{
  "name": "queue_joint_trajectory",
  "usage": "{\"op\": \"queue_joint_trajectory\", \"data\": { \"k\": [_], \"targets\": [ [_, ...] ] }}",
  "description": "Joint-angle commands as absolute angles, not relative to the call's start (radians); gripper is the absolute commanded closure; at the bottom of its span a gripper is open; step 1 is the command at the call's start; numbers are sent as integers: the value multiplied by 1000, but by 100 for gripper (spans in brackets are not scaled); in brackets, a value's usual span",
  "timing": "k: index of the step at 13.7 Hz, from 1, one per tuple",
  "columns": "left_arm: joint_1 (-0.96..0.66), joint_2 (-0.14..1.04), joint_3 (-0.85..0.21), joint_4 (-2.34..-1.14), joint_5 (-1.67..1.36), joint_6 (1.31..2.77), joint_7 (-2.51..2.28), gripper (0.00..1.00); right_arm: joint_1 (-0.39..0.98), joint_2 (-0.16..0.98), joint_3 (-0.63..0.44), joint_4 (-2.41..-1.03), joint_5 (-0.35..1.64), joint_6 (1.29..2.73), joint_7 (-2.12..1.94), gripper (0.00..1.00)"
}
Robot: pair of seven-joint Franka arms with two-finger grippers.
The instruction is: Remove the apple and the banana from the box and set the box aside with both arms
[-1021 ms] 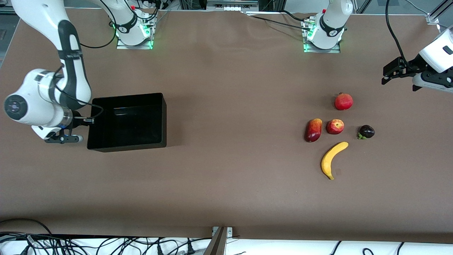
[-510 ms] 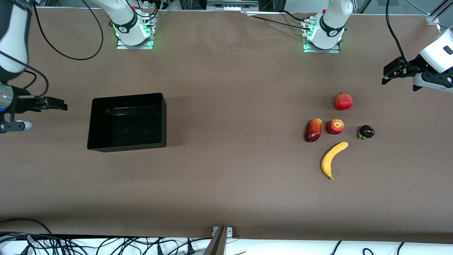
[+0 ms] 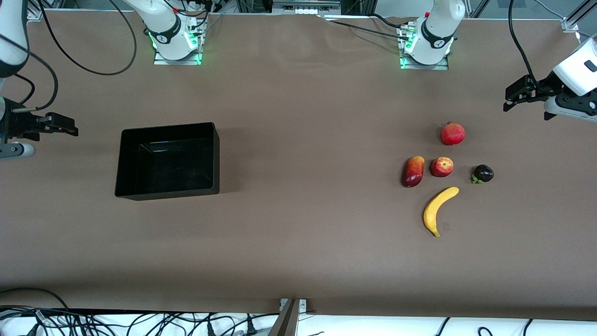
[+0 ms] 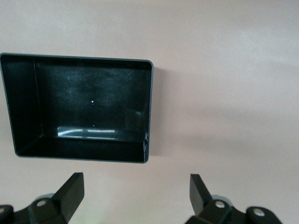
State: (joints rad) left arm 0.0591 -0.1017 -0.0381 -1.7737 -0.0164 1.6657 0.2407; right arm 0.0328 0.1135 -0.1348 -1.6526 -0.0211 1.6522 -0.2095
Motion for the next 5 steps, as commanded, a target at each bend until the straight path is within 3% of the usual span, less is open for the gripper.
{"op": "queue_joint_trajectory", "data": {
  "k": [1, 5],
  "targets": [
    [61, -103, -41, -1761, -11, 1663, 236, 0, -12, 11, -71, -1781, -43, 1692, -94, 0],
    [63, -103, -40, -1763, -11, 1663, 238, 0, -31, 8, -72, -1744, -28, 1677, -97, 0]
  ]
}}
